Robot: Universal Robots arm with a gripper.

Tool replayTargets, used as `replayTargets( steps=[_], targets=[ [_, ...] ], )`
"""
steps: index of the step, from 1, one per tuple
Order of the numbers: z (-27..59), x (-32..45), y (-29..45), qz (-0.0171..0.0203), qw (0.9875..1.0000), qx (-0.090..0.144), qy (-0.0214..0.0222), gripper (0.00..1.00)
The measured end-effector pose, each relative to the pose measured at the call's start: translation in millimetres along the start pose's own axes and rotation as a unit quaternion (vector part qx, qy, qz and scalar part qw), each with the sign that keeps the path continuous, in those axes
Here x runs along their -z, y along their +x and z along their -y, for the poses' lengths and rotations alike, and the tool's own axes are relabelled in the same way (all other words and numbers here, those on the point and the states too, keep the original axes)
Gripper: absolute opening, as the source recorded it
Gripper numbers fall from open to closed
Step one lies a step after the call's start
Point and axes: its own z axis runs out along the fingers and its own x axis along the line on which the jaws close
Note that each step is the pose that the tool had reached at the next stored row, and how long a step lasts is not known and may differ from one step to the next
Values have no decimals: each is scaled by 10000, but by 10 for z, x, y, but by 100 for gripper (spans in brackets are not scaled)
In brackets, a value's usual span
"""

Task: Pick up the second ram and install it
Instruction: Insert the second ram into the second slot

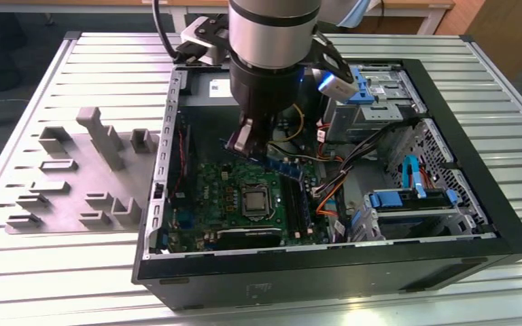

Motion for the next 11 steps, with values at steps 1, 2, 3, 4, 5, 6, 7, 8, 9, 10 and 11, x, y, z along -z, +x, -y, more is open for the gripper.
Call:
replayTargets(
  steps=[1, 2, 3, 4, 5, 6, 7, 8, 9, 10, 11],
  targets=[
    [0, -1, 0, 4, 10000, -90, 2, 12],
    [0, -2, 0, 8, 9998, -180, 5, 12],
    [0, -4, 0, 12, 9996, -269, 7, 12],
    [0, -5, 0, 16, 9994, -360, 9, 12],
    [0, -6, 0, 20, 9990, -449, 11, 12],
    [0, -8, 0, 24, 9985, -539, 14, 12],
    [0, -9, 0, 28, 9980, -637, 16, 12],
    [0, -10, 1, 32, 9974, -726, 18, 12],
    [0, -11, 1, 36, 9967, -816, 21, 12],
    [0, -12, 1, 40, 9959, -905, 23, 12],
    [0, -14, 1, 44, 9950, -995, 25, 12]
  ],
)
